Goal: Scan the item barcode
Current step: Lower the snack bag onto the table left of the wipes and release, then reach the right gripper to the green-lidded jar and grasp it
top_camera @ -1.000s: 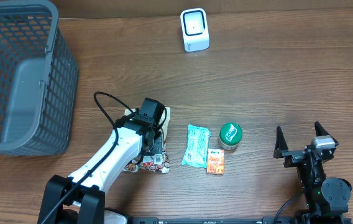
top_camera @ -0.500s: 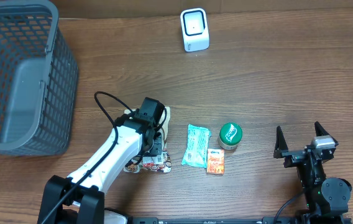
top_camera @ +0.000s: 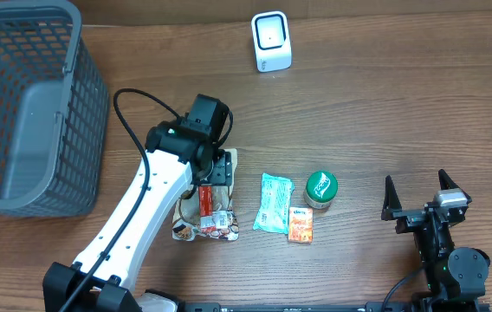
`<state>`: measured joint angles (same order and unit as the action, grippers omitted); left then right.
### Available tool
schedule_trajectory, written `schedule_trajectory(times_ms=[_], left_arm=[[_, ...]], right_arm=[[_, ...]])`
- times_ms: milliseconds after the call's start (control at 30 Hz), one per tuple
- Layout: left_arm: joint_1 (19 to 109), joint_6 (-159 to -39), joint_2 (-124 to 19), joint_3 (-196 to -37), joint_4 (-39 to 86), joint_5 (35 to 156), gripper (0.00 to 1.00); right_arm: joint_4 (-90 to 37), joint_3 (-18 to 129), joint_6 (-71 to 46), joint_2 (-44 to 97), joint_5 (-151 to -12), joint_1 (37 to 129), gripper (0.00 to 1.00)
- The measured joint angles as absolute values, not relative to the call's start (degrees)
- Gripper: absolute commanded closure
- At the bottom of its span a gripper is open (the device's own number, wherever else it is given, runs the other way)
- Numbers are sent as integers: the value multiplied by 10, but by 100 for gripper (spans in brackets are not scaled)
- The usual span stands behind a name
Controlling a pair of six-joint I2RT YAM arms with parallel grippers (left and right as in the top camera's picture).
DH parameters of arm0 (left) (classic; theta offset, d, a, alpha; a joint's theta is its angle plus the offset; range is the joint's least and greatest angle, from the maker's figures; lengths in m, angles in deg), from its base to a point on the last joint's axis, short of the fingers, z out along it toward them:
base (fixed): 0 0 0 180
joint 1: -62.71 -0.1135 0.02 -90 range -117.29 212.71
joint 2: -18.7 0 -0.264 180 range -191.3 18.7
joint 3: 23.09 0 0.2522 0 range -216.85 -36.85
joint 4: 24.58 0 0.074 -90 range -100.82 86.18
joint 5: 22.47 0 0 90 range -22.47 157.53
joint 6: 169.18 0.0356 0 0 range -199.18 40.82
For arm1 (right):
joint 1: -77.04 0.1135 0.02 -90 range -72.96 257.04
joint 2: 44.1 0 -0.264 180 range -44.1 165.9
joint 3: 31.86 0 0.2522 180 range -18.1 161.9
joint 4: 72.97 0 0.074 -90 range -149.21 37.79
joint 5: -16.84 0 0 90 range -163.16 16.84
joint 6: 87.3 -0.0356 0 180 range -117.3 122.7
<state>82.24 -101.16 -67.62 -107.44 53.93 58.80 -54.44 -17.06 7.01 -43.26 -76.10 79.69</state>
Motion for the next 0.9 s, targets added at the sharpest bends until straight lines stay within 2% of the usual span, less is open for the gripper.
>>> schedule_trajectory(times_ms=[367,500,700,900], left_arm=[[809,-1017,-676,-1080,496,617,9],[773,-1023,-676,-1080,496,619,0],[714,-1030,-676,-1080,503,619,0],[705,-1030,-676,-1080,504,619,0]], right_arm=[[-544,-171,70,-433,-761,797,0],[-544,-171,70,-433,-761,797,0],[-547,-171,70,-433,-774,797,0],[-549,-171,42,-433,-787,797,0]])
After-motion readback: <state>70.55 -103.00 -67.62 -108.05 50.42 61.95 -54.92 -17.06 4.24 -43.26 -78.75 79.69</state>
